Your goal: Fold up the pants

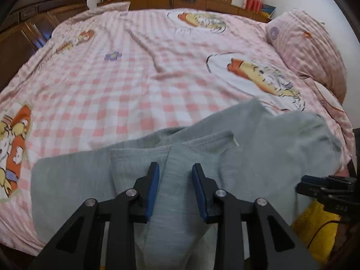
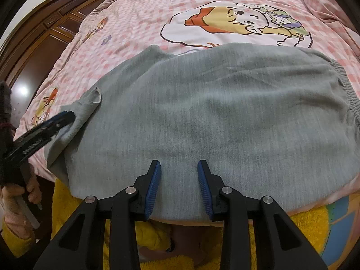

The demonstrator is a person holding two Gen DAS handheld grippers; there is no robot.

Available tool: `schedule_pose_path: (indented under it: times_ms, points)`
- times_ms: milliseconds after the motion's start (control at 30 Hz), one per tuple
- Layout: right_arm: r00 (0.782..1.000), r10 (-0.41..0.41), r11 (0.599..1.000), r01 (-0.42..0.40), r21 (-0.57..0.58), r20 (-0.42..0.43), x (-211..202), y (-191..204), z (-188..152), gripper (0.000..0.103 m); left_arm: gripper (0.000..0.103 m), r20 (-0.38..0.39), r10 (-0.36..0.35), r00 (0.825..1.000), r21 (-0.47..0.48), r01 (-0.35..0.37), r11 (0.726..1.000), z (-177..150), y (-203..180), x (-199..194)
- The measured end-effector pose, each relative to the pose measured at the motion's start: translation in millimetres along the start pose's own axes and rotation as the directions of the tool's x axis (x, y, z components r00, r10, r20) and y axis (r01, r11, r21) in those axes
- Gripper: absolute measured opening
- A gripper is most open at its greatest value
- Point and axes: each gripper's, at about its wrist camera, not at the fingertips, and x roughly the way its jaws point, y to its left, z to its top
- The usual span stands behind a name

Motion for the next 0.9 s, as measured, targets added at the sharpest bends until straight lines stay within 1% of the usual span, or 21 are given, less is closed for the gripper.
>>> schedule_pose_path:
  times_ms: [67, 167, 200, 233, 267, 300, 400, 467, 533, 567, 667, 733, 767, 800, 867, 900]
  points:
    - [1.000, 0.000, 1.000, 0.000, 0.000, 0.000, 0.2, -1.0, 0.1, 0.035, 0.035, -0.040, -0.024, 0.999, -0.019, 0.023, 1.000, -2.2, 1.7, 11.5]
    - [1.000, -0.001, 1.000, 0.001, -0.001, 0.001, 0.7, -0.6, -0.3, 0.035, 0.036, -0.041, -0.018, 0.999, -0.026, 0.017, 1.000, -6.4, 1.8, 17.7]
    - [1.000, -0.002, 1.000, 0.002, -0.001, 0.001, 0.8, -0.7, -0.1, 0.035, 0.033, -0.036, -0.012, 0.999, -0.031, 0.011, 0.999, -7.5, 1.4, 17.6]
    - [1.000, -0.002, 1.000, 0.002, -0.003, 0.000, 0.9, -0.2, -0.1, 0.035, 0.027, -0.031, -0.013, 0.999, -0.034, 0.012, 0.999, -8.1, 1.2, 15.5]
    - [1.000, -0.002, 1.000, 0.002, -0.003, 0.000, 0.7, -0.8, 0.1, 0.035, 0.009, -0.027, -0.026, 0.999, -0.036, 0.025, 0.999, -8.8, 0.5, 11.3]
    - [1.000, -0.001, 1.000, 0.001, -0.003, 0.000, 0.7, -0.5, 0.1, 0.035, 0.005, -0.018, -0.038, 0.999, -0.042, 0.037, 0.998, -9.1, 0.5, 6.5]
    - [1.000, -0.002, 1.000, 0.002, -0.005, 0.000, 0.0, 0.3, 0.4, 0.035, 0.004, 0.037, -0.059, 0.998, -0.087, 0.062, 0.994, -9.9, 8.6, -17.4]
    - [1.000, -0.005, 1.000, 0.005, -0.008, -0.001, -0.4, 1.2, 0.6, 0.035, 0.004, 0.085, -0.049, 0.995, -0.134, 0.060, 0.989, -10.7, 21.1, -38.0]
    - [1.000, -0.008, 1.000, 0.008, -0.011, -0.001, -1.0, 1.7, 0.7, 0.035, 0.004, 0.133, -0.015, 0.991, -0.177, 0.039, 0.984, -13.1, 37.1, -59.3]
    - [1.000, -0.010, 1.000, 0.010, -0.012, -0.001, -1.1, 2.4, 0.9, 0.035, 0.004, 0.153, 0.016, 0.988, -0.205, 0.016, 0.979, -15.5, 48.3, -70.3]
    - [1.000, -0.016, 1.000, 0.016, -0.019, -0.002, -0.6, 5.1, 1.6, 0.035, 0.004, 0.176, 0.116, 0.978, -0.265, -0.066, 0.962, -27.2, 76.5, -89.2]
    - [1.000, -0.023, 0.999, 0.023, -0.030, -0.005, 0.4, 8.7, 2.3, 0.035, 0.004, 0.178, 0.180, 0.967, -0.312, -0.118, 0.943, -38.6, 93.6, -94.7]
    - [1.000, -0.026, 0.999, 0.026, -0.034, -0.006, 0.6, 10.0, 2.4, 0.035, 0.004, 0.157, 0.218, 0.963, -0.343, -0.153, 0.927, -47.4, 104.8, -94.6]
    - [1.000, -0.030, 0.999, 0.029, -0.041, -0.008, 1.1, 11.9, 2.8, 0.035, 0.004, 0.134, 0.234, 0.963, -0.362, -0.173, 0.916, -54.1, 112.9, -92.1]
    - [0.999, -0.037, 0.998, 0.036, -0.054, -0.010, 1.6, 14.8, 3.4, 0.035, 0.004, 0.066, 0.251, 0.966, -0.409, -0.203, 0.890, -72.9, 131.0, -82.1]
    - [0.999, -0.042, 0.997, 0.041, -0.061, -0.012, 1.8, 16.3, 3.8, 0.035, 0.004, 0.041, 0.248, 0.968, -0.425, -0.208, 0.881, -81.2, 136.3, -78.0]
